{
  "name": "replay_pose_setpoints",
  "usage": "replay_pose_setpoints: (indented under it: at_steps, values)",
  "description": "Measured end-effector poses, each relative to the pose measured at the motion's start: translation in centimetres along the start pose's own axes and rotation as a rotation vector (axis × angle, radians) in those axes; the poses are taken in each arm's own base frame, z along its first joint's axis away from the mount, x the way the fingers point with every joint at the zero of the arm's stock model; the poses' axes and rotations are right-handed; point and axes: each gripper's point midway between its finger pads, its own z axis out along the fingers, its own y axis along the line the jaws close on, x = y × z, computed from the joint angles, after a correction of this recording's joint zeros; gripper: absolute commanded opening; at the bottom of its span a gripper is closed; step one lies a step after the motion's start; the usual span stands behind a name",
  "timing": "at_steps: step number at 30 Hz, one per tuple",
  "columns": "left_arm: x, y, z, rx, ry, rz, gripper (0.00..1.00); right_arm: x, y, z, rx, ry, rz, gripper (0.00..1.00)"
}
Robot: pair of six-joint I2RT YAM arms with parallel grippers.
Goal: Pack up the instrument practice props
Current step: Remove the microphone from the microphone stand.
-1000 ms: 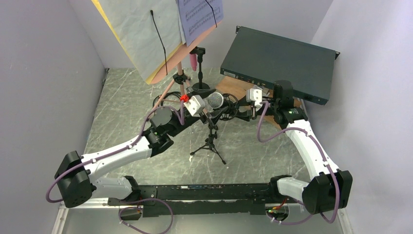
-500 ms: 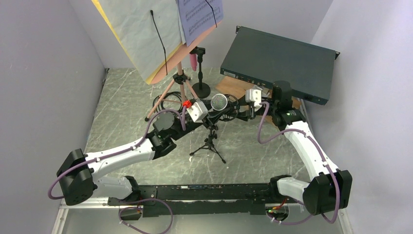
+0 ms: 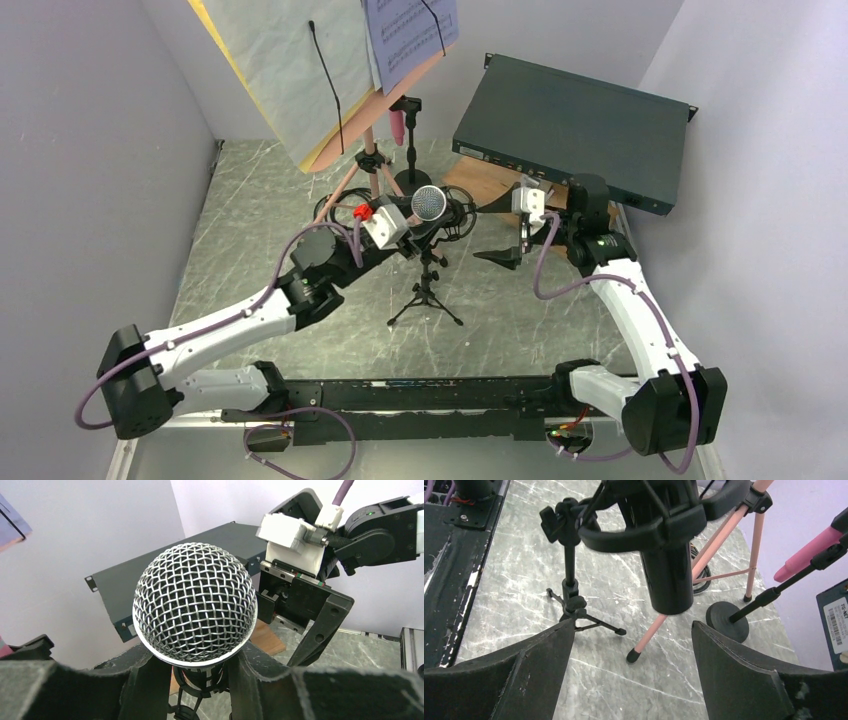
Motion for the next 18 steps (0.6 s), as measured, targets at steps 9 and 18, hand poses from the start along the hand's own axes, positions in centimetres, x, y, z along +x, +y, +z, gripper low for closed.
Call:
replay_pose_setpoints:
  at_steps: [9, 18]
  values:
    - [-2.7, -0.1, -2.3, 0.028, 0.020, -0.001, 0.00, 1.0, 1.1, -1.0, 0.010, 0.029, 0.047, 0.97]
    - [-5.7, -0.1, -3.8, 0.040, -0.012, -0.022, 0.00, 1.7, 1.5, -1.6, 0.022, 0.042, 0.078, 0.99]
